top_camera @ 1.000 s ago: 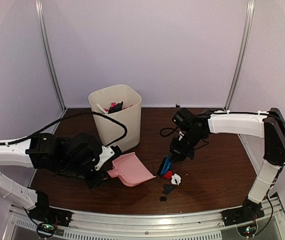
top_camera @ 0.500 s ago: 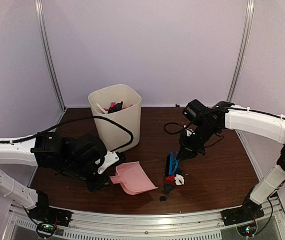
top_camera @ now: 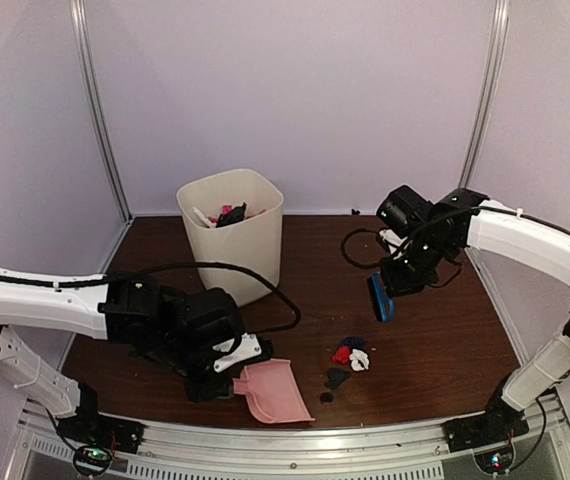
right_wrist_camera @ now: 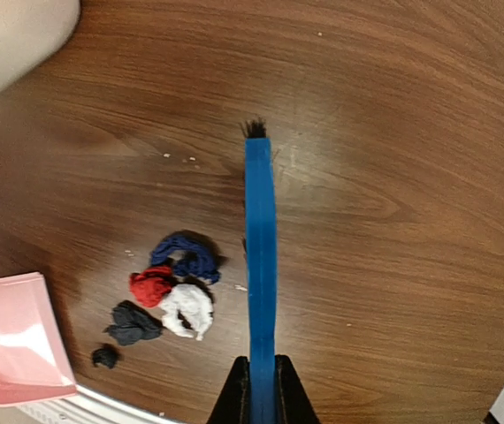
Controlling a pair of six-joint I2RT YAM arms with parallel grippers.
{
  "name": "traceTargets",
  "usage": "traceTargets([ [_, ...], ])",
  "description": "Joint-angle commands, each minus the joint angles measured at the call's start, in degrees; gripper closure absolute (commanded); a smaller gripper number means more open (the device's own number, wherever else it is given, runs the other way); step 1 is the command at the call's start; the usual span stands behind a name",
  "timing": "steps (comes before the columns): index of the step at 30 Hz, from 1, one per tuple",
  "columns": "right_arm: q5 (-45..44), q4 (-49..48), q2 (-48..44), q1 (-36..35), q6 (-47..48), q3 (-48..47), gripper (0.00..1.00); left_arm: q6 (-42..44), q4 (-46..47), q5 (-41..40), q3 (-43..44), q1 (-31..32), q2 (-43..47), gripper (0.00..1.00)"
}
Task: Sweep away the paper scraps from the table
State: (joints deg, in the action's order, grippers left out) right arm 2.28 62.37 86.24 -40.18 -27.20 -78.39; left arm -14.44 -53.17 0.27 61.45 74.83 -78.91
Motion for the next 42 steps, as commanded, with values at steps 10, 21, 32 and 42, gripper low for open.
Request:
traceTargets([
  [10,-6.74,-2.05,5.95,-2.15,17.94,3.84,1.00,-7.10,4.12,-1.64,3.85,2.32,-7.62,1.00],
  [21,0.95,-1.29,12.02,-8.81,20.80,2.37,1.00,-10.01,4.91,-3.34,6.27,2.82,-12.64,1.00],
  [32,7.49,1.89,13.10,-13.68,18.51,2.63,1.00,-13.33,5.41,-4.63,6.57,2.87,-15.20,1.00],
  [42,16.42,-2.59,11.32,-14.04,14.08,5.57,1.00,-12.14,6.80,-5.35,6.50,2.87,-16.77,1.00],
])
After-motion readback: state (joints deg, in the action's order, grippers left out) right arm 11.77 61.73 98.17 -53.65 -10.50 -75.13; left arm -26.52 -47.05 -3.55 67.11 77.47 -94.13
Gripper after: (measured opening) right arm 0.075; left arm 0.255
